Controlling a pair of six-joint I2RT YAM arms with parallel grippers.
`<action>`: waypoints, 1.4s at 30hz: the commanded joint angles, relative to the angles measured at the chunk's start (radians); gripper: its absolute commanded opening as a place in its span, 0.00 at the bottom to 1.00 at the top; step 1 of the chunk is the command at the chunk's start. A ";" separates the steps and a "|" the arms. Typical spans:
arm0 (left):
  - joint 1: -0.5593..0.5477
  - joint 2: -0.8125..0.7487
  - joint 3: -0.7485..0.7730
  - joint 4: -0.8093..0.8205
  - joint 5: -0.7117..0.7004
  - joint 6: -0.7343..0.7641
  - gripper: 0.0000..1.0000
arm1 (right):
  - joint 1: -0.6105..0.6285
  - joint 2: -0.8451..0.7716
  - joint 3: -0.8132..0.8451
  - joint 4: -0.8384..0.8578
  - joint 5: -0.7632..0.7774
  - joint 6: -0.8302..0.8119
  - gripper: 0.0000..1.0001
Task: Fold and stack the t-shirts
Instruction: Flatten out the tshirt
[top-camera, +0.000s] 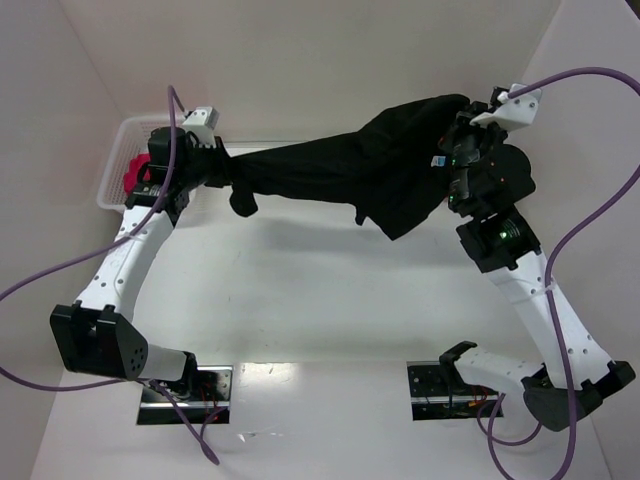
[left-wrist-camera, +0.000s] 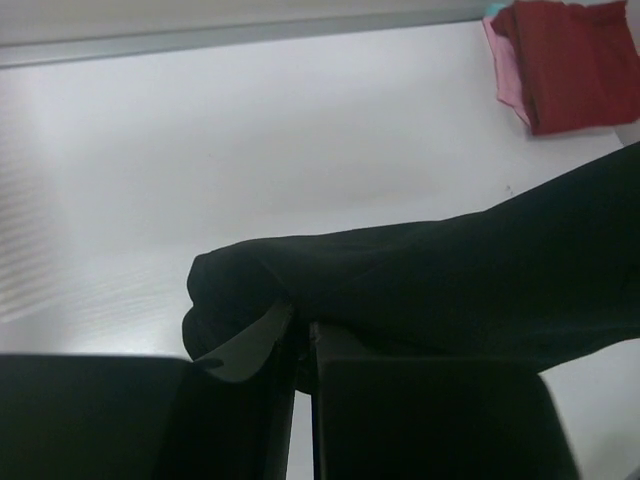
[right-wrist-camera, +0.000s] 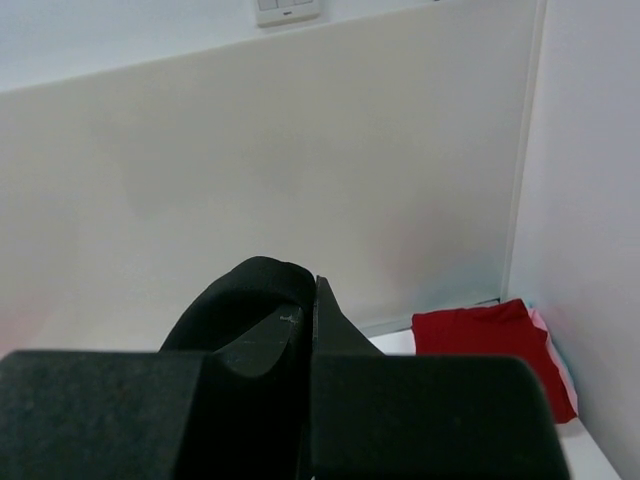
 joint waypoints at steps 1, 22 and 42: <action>0.018 -0.035 0.010 -0.036 0.127 -0.042 0.12 | -0.007 -0.046 -0.027 -0.048 0.017 0.056 0.00; 0.018 0.138 -0.200 -0.161 0.233 -0.056 0.35 | -0.007 -0.034 -0.253 -0.199 0.001 0.251 0.00; -0.299 0.269 -0.163 -0.204 0.090 0.125 0.74 | -0.007 0.061 -0.219 -0.157 -0.035 0.226 0.00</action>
